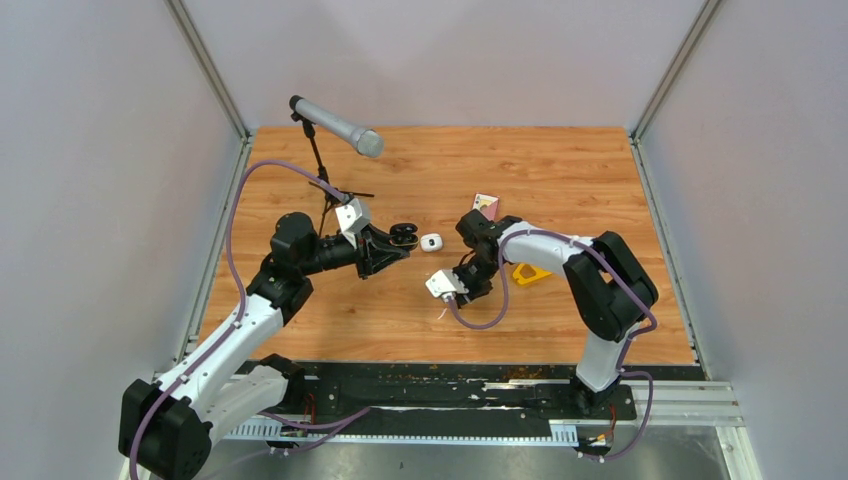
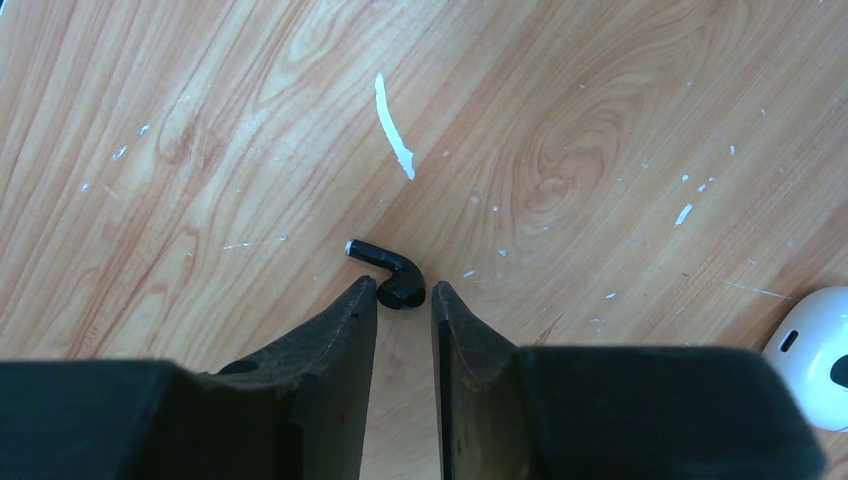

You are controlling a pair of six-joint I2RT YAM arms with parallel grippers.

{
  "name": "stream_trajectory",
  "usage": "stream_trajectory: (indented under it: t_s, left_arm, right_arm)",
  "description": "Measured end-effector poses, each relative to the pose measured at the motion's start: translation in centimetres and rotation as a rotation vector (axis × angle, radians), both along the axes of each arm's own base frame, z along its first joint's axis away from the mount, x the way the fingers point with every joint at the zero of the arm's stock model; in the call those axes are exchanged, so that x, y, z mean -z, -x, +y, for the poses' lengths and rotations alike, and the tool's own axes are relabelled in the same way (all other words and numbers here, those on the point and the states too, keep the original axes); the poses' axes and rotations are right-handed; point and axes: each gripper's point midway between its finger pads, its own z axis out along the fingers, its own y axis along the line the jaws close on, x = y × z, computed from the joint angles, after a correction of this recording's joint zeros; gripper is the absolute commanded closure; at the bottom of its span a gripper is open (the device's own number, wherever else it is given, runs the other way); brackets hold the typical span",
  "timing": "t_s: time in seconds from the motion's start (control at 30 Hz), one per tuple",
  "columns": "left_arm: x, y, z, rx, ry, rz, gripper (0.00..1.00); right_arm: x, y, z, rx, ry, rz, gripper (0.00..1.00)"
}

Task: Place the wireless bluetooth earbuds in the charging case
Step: Pick up the earbud from the center of the board.

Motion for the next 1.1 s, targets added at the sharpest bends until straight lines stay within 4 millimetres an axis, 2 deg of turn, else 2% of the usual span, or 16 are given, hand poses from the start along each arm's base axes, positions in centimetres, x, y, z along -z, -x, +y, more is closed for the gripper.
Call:
stream_trajectory:
  t_s: [0.3,0.47,0.63,0.77,0.93,1.1]
  left_arm:
    - [-0.15,-0.04,-0.01,0.000,0.003,-0.007,1.00]
    - [-0.15,-0.04,-0.01,-0.001,0.003,-0.007,1.00]
    - [-0.23,0.00,0.01,-0.001,0.005,-0.009,1.00]
    - [-0.28,-0.01,0.00,-0.001,0.006,-0.012,1.00]
    - [-0.36,-0.03,-0.01,-0.001,0.008,-0.015,1.00]
    - [-0.36,-0.03,-0.01,-0.001,0.008,-0.015,1.00]
  right_arm:
    - [0.04,0.09,0.41,0.018,0.032,-0.012,0.73]
    - [0.10,0.21,0.55,0.029,0.050,0.001,0.82]
    - [0.09,0.22,0.74,0.039,0.055,0.006,0.74]
    - [0.16,0.12,0.75,0.056,0.058,0.006,0.74]
    - [0.19,0.13,0.69,0.072,0.062,0.009,0.91]
    - [0.12,0.08,0.72,0.083,0.062,0.010,0.97]
